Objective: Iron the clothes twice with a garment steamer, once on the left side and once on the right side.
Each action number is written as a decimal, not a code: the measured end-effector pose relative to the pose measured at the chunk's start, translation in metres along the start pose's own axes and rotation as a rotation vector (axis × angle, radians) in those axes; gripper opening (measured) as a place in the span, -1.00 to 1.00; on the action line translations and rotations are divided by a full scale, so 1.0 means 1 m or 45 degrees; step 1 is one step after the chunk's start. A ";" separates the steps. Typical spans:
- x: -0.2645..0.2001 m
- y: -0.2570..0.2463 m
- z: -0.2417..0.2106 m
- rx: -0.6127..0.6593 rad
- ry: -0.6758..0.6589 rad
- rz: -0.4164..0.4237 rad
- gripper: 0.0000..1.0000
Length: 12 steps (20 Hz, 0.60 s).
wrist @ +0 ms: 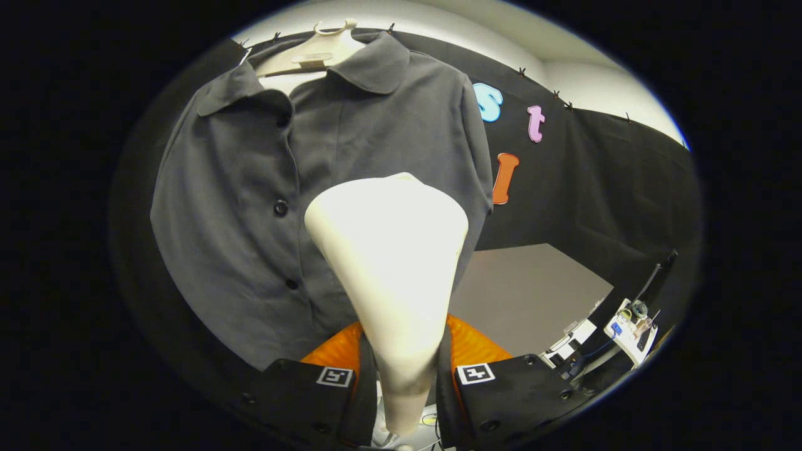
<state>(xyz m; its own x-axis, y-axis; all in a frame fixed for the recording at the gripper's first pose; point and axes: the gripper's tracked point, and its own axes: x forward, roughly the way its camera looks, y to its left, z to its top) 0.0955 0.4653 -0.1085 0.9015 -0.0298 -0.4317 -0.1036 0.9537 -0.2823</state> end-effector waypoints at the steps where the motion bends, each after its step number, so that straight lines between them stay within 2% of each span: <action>1: -0.003 0.010 0.011 -0.003 -0.013 0.008 -0.07; 7: -0.012 0.066 0.061 -0.028 -0.084 0.056 -0.07; 12: -0.012 0.100 0.086 -0.051 -0.120 0.084 -0.07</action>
<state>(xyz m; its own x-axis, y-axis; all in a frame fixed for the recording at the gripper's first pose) 0.1101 0.5865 -0.0576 0.9275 0.0629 -0.3685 -0.1792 0.9400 -0.2905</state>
